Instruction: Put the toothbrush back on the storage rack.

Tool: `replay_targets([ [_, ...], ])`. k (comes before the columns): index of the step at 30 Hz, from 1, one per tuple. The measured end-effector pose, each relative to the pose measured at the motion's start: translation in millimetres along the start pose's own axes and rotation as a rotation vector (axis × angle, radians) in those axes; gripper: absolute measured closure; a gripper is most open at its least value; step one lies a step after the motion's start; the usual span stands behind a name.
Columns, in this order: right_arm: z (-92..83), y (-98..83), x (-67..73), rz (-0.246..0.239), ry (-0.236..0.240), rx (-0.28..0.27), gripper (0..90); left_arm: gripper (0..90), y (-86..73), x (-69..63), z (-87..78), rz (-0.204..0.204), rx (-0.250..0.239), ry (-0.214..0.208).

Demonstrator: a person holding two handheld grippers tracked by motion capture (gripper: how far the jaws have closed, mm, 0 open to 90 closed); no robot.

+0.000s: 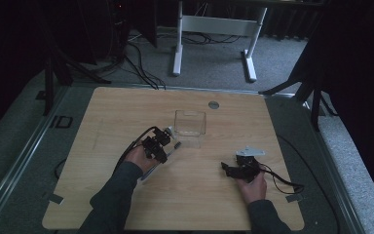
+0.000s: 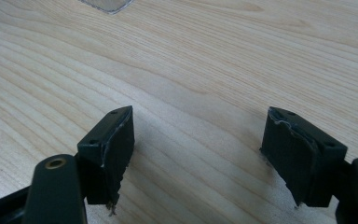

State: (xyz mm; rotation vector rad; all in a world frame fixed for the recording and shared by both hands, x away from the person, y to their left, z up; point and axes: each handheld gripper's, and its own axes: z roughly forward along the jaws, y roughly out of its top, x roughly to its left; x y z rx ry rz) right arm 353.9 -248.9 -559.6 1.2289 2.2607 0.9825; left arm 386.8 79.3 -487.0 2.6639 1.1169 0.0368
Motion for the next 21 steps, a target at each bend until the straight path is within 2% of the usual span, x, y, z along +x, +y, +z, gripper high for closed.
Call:
replay_targets([
  [5,0.0,0.0,0.0,0.000,0.000,0.000,24.9,78.1,-2.0,-1.4,-3.9,0.008,-0.019,0.006],
  [21,0.1,0.0,-0.1,-0.001,0.000,-0.001,24.9,78.0,-5.9,-0.9,-14.4,0.009,-0.068,-0.011],
])
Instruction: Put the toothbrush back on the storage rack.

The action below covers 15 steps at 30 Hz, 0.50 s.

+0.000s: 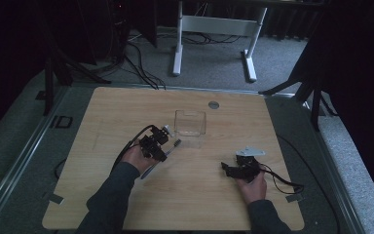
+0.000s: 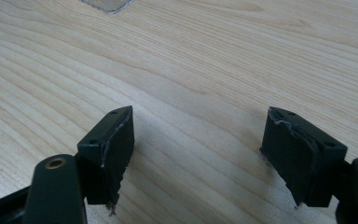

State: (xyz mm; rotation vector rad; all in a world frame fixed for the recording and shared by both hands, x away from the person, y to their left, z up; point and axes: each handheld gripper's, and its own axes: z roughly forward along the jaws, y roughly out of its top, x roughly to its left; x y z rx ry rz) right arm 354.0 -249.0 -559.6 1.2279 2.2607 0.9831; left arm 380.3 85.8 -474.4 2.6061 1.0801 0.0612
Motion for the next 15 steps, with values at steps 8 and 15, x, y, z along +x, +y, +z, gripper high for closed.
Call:
replay_targets([
  [8,0.0,0.1,0.0,0.000,0.000,0.000,24.9,78.0,-0.8,0.0,-4.8,-0.003,-0.030,-0.008],
  [15,0.1,0.1,-0.1,0.000,0.000,0.000,24.9,78.1,-1.4,0.7,-8.6,0.001,-0.052,-0.022],
])
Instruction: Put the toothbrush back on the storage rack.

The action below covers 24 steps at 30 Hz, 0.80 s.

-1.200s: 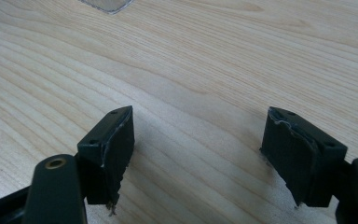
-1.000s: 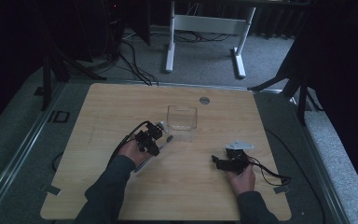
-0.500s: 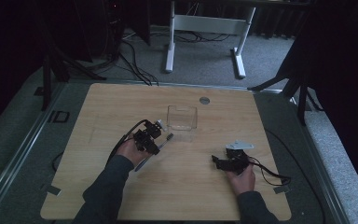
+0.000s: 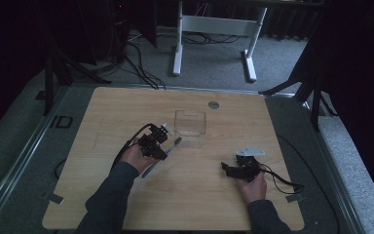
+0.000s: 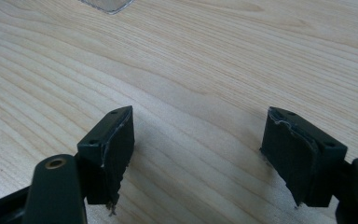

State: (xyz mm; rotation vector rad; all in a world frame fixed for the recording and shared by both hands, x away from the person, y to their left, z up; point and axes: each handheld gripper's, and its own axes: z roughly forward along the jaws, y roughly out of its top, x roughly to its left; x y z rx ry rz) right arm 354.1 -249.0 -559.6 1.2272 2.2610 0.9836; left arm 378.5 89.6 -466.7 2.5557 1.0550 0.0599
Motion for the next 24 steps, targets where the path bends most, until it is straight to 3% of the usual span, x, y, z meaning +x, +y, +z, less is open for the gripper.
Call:
replay_targets([
  [24,0.0,0.0,0.0,0.000,0.000,0.000,25.0,78.1,-1.0,-0.7,-10.2,-0.003,-0.067,0.004],
])
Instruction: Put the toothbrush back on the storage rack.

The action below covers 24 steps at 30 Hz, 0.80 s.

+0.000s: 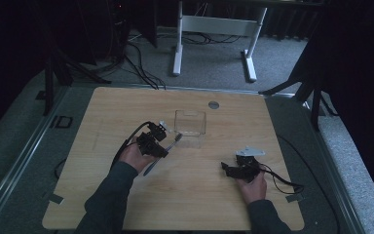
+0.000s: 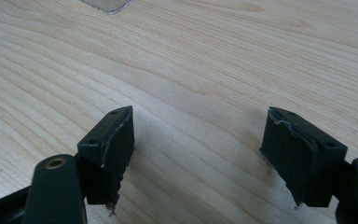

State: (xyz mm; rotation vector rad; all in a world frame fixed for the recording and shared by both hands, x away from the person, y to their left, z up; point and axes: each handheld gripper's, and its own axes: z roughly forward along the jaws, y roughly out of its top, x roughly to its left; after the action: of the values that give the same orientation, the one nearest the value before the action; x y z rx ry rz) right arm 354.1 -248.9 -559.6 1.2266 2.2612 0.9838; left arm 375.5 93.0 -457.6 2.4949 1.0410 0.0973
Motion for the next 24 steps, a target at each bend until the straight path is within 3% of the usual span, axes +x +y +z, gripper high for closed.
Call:
replay_targets([
  [7,0.0,0.0,0.0,0.000,0.000,0.000,24.9,78.1,0.3,0.7,-4.3,-0.010,-0.031,-0.012],
  [24,0.1,0.1,0.1,0.001,0.000,0.000,25.0,78.1,3.2,-4.3,-15.5,0.000,-0.097,0.030],
])
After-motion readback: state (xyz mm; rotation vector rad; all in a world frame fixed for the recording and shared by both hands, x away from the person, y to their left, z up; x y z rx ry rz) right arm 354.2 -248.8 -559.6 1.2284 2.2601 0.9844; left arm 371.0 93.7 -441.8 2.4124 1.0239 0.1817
